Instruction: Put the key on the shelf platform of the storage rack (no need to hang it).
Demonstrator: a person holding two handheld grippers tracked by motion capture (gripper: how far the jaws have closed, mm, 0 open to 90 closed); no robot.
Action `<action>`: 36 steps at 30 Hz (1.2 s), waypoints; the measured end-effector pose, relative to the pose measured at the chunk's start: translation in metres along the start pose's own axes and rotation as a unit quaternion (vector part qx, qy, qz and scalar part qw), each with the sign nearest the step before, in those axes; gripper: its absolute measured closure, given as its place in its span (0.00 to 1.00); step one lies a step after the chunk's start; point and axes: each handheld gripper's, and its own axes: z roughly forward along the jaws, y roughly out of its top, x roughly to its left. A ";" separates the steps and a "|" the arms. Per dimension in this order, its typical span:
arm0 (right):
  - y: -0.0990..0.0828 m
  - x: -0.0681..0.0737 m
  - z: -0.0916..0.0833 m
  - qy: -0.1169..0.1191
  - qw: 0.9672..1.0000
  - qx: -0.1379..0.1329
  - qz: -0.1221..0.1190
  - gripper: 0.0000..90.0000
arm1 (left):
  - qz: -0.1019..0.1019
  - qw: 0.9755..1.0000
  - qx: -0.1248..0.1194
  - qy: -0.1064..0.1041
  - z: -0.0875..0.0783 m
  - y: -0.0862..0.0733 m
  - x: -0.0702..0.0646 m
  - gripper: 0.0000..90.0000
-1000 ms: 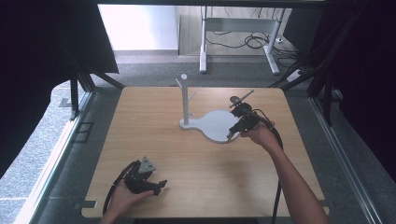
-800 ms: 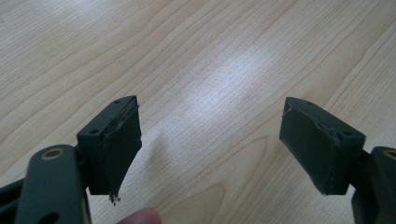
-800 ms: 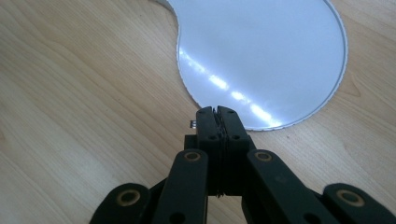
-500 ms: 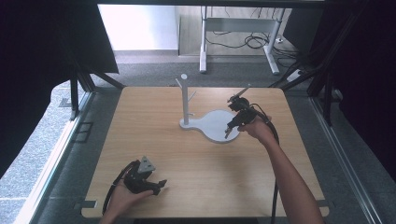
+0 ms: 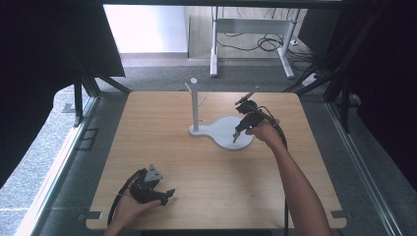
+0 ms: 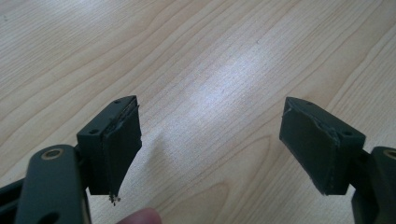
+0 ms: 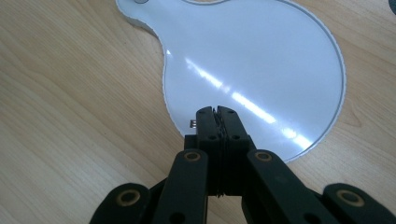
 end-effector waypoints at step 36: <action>0.017 -0.015 0.040 -0.011 0.999 0.016 0.032 0.99 | 0.002 1.000 -0.001 -0.002 -0.001 0.000 0.002 0.23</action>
